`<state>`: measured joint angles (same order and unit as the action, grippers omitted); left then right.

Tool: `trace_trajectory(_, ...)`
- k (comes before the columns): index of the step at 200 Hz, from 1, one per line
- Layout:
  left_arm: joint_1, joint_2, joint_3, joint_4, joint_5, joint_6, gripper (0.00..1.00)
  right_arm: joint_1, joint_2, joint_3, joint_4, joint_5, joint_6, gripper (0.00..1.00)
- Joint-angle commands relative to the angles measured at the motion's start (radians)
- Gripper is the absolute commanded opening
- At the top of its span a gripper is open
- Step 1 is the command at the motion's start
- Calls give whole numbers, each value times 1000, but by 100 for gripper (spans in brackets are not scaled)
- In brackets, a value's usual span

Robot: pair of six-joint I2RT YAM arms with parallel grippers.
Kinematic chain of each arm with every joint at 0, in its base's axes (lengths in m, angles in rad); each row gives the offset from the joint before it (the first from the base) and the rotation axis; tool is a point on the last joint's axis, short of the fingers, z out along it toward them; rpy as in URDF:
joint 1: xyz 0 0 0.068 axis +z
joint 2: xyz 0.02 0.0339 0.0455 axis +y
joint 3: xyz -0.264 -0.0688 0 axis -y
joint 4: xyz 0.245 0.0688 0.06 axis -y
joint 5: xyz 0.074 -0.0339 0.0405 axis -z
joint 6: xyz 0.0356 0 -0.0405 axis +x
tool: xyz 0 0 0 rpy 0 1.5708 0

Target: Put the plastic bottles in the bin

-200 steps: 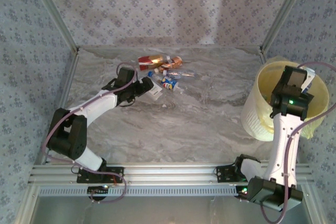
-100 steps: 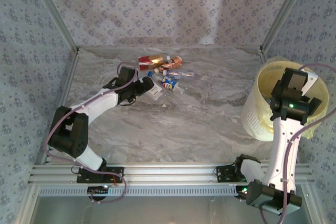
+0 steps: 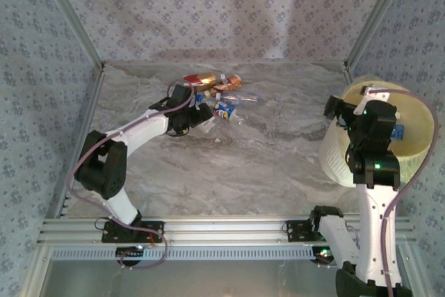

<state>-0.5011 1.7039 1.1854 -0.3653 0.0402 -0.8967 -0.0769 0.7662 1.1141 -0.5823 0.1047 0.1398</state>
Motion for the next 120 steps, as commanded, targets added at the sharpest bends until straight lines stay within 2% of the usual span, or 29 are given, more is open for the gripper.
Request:
trace_trajectory(1,-14,37,52,-83,-56,-39,98,94,-10,-8,116,-133,-31,100)
trace_trajectory(24,-35,76,114,-163,-133,-68,98,202,-9,-20,163,-114,-54,100)
trace_trajectory(54,-68,149,234,-305,-245,-85,98,301,4,-56,272,-165,-34,100)
trace_trajectory(99,-89,226,322,-395,-278,-175,98,412,60,-97,409,-164,-5,100)
trace_trajectory(120,-112,258,367,-429,-291,-210,98,458,96,-98,420,-139,-26,100)
